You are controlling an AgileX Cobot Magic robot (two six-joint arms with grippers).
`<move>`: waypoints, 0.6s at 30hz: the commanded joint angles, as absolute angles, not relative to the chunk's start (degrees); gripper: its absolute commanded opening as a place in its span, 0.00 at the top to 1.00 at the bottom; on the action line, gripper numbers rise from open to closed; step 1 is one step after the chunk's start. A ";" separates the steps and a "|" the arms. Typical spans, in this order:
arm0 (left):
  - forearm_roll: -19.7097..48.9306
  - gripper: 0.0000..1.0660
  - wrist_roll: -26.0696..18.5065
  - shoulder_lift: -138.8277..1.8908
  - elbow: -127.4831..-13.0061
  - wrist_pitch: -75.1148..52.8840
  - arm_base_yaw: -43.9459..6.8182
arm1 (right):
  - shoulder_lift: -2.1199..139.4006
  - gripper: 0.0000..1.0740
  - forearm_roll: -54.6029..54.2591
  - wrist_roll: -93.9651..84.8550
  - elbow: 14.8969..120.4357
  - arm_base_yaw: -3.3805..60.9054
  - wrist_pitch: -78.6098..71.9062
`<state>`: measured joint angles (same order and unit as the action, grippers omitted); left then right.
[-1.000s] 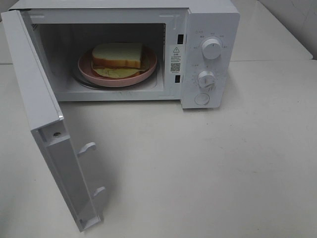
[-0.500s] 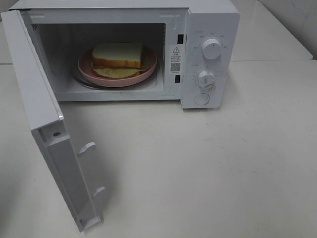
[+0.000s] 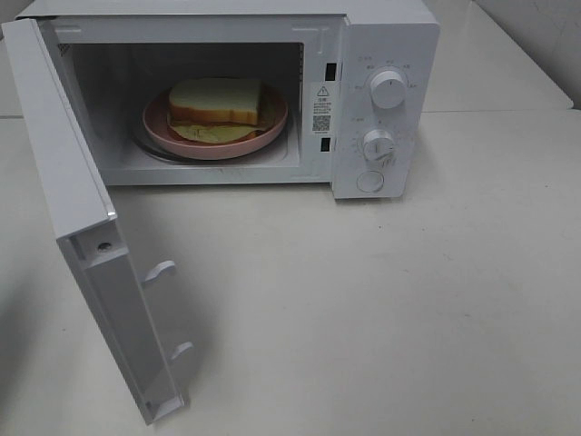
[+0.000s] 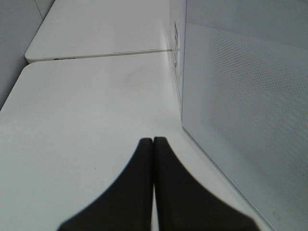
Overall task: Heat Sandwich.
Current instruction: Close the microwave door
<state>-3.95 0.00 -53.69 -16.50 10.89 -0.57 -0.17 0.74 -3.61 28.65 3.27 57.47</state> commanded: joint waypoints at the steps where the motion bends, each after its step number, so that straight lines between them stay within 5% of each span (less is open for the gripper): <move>1: -4.41 1.00 0.00 -57.12 -16.16 18.33 -0.57 | -1.72 0.30 0.92 -3.04 28.53 2.92 57.07; 11: -8.59 1.00 0.34 -70.24 -16.16 35.75 -0.63 | -1.72 0.30 0.92 -3.04 28.53 2.92 57.07; 18: -17.02 1.00 6.47 -77.86 -16.44 46.47 -0.74 | -1.72 0.30 0.92 -3.04 28.53 2.92 57.07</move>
